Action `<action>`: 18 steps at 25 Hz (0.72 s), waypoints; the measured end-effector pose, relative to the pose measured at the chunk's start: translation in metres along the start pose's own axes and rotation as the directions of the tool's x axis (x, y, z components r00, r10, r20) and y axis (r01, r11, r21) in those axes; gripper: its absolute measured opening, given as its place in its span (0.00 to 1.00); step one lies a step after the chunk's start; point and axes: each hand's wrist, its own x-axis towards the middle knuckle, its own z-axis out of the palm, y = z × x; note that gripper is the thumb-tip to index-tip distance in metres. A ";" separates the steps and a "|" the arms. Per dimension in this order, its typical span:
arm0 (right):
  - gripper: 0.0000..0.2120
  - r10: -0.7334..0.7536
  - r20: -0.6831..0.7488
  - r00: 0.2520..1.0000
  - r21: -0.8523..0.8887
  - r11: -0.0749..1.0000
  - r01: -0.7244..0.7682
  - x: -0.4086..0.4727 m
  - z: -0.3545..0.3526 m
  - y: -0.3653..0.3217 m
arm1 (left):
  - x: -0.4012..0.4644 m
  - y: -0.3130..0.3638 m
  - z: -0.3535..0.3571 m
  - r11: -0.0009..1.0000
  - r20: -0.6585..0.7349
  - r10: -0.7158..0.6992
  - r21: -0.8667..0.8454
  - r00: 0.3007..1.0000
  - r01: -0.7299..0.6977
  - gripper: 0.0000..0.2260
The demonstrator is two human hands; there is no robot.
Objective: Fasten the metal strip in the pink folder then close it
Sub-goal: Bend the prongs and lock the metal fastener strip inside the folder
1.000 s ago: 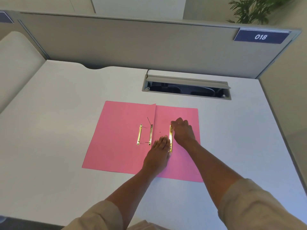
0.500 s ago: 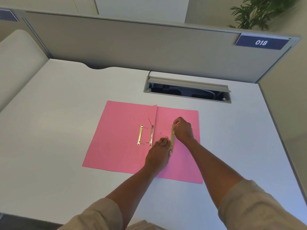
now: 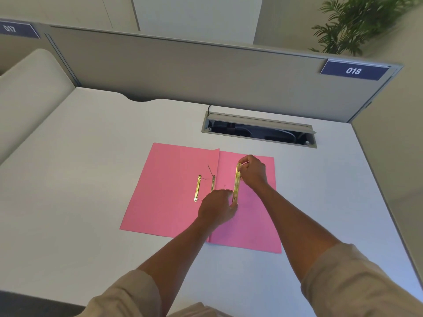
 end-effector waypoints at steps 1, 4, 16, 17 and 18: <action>0.10 -0.014 -0.001 1.000 0.007 1.000 0.014 -0.001 0.001 -0.004 | 0.000 -0.001 -0.004 0.998 -0.013 -0.020 -0.055 1.000 0.020 0.16; 0.09 -0.055 0.008 0.998 0.042 0.998 0.054 -0.004 0.007 -0.021 | 0.004 -0.009 -0.022 0.964 -0.065 -0.118 -0.246 0.991 0.099 0.16; 0.08 -0.130 0.041 0.991 0.107 0.986 0.125 -0.008 0.052 -0.075 | 0.034 -0.072 -0.072 0.529 0.107 -0.364 -0.794 0.925 0.299 0.07; 0.08 -0.133 0.044 0.990 0.108 0.986 0.127 -0.008 0.055 -0.076 | 0.034 -0.077 -0.071 0.514 0.127 -0.352 -0.802 0.927 0.305 0.07; 0.08 -0.137 0.046 0.990 0.117 0.985 0.130 -0.007 0.059 -0.077 | 0.034 -0.082 -0.070 0.500 0.143 -0.345 -0.809 0.928 0.310 0.07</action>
